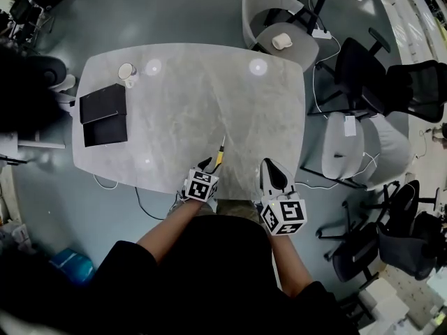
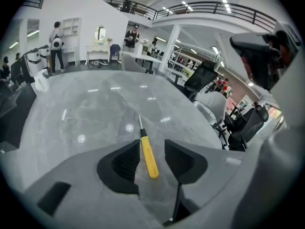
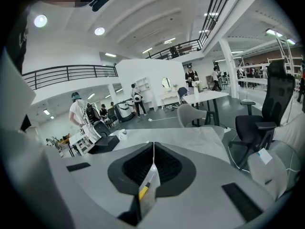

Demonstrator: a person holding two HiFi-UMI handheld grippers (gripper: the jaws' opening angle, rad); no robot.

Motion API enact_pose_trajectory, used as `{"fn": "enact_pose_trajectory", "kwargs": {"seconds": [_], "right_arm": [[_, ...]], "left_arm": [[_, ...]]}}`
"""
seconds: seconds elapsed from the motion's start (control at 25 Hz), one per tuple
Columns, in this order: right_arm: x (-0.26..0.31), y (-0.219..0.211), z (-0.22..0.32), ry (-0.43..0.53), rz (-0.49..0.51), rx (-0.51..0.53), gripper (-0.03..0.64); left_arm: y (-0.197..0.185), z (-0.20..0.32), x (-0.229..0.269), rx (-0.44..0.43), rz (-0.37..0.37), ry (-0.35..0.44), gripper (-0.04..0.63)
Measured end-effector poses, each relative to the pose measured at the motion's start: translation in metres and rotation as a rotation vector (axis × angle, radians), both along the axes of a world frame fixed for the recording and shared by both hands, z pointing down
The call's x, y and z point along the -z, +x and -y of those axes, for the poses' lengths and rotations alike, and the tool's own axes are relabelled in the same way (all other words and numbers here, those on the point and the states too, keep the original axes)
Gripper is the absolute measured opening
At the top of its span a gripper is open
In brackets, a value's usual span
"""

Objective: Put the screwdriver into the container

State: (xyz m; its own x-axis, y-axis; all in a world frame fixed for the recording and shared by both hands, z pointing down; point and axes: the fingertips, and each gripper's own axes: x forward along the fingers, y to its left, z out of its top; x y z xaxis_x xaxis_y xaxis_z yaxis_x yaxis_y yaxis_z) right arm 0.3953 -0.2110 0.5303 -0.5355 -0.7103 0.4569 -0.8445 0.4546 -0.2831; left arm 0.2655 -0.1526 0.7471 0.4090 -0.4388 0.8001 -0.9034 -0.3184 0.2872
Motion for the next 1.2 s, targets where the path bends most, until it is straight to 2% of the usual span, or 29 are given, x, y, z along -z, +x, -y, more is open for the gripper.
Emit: {"fn": "enact_pose_trajectory", "kwargs": {"seconds": [0.12,0.32,0.44,0.56,0.6,0.68,0.92,1.2], "right_arm": [[-0.004,0.01,0.009,0.012,-0.067,0.021,0.014],[-0.011,0.019,0.019,0.002,-0.076,0.032,0.014],[-0.018,0.022,0.025,-0.014,-0.074,0.025,0.014],[-0.022,0.023,0.031,-0.024,-0.072,0.023,0.014],[-0.024,0.023,0.032,-0.027,-0.072,0.026,0.014],[-0.026,0.02,0.036,-0.031,-0.075,0.039,0.014],[-0.029,-0.01,0.043,-0.026,-0.08,0.096,0.014],[-0.022,-0.079,0.03,0.002,-0.084,0.189,0.014]], "left_arm": [[0.006,-0.001,-0.037,-0.018,0.018,-0.052,0.181],[0.004,-0.002,-0.069,0.013,0.045,-0.113,0.182],[0.002,-0.003,-0.079,0.065,0.044,-0.168,0.148],[0.002,-0.003,-0.083,0.065,0.057,-0.186,0.119],[0.003,-0.004,-0.083,0.069,0.05,-0.195,0.087],[0.004,-0.003,-0.08,0.078,0.029,-0.206,0.087],[-0.018,0.002,-0.059,0.109,0.0,-0.146,0.086],[-0.083,-0.02,-0.015,0.182,-0.022,-0.028,0.086]]}}
